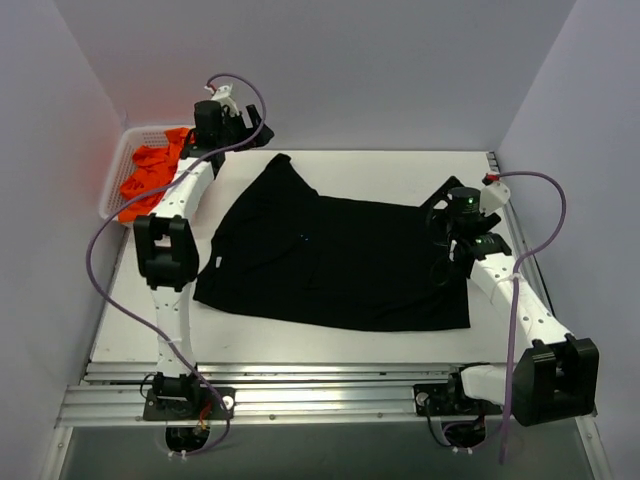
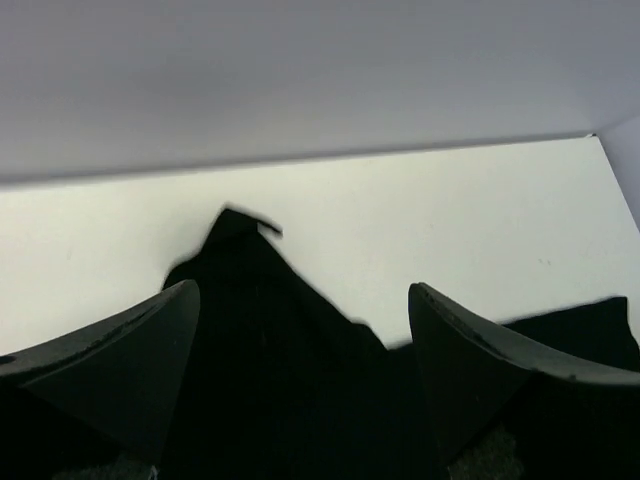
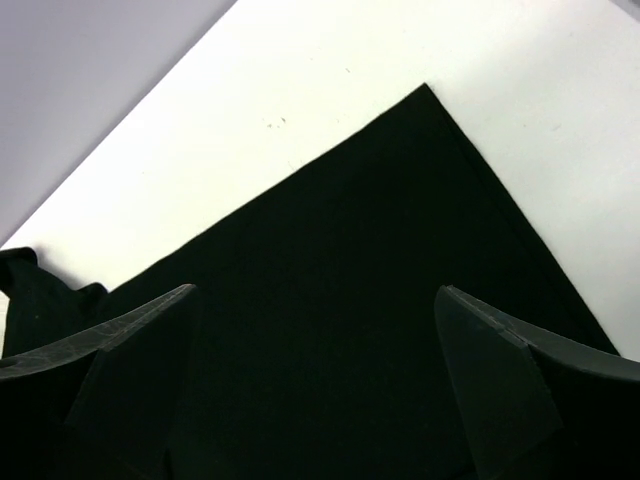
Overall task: Fold and stack the t-shirts
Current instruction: Fold the tshirt
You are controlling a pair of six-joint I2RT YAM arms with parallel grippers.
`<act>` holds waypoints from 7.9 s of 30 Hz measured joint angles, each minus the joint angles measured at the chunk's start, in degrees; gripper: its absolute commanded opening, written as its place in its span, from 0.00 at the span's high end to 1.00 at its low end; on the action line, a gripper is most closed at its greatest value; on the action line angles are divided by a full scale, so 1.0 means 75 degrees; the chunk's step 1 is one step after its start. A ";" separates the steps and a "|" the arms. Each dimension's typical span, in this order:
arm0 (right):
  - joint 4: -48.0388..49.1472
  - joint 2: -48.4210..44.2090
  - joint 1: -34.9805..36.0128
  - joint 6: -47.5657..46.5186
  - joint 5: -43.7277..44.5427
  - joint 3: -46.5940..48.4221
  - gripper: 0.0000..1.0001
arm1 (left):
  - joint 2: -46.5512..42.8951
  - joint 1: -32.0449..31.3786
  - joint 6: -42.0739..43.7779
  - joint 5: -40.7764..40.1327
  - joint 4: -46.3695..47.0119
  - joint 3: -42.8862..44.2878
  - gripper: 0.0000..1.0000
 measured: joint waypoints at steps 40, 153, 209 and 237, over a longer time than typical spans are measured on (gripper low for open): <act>0.1090 0.0801 -0.0047 -0.0192 -0.0603 -0.0353 1.00 | 0.0519 -0.0396 0.0729 -0.0507 -0.1177 0.0376 0.07; 0.0606 0.6604 -0.1699 -0.0766 -0.0778 0.4051 0.22 | 0.3267 0.0950 0.1329 0.1918 -0.3885 0.2369 0.98; -0.0073 0.7227 -0.0959 -0.0883 -0.0522 0.5872 1.00 | 0.0726 0.1122 0.0930 0.1571 -0.3066 0.0516 0.98; -0.0029 0.3491 -0.0956 -0.0297 0.0154 0.1373 1.00 | -0.6359 -0.1137 0.0976 -0.1769 -0.1393 -0.7184 0.98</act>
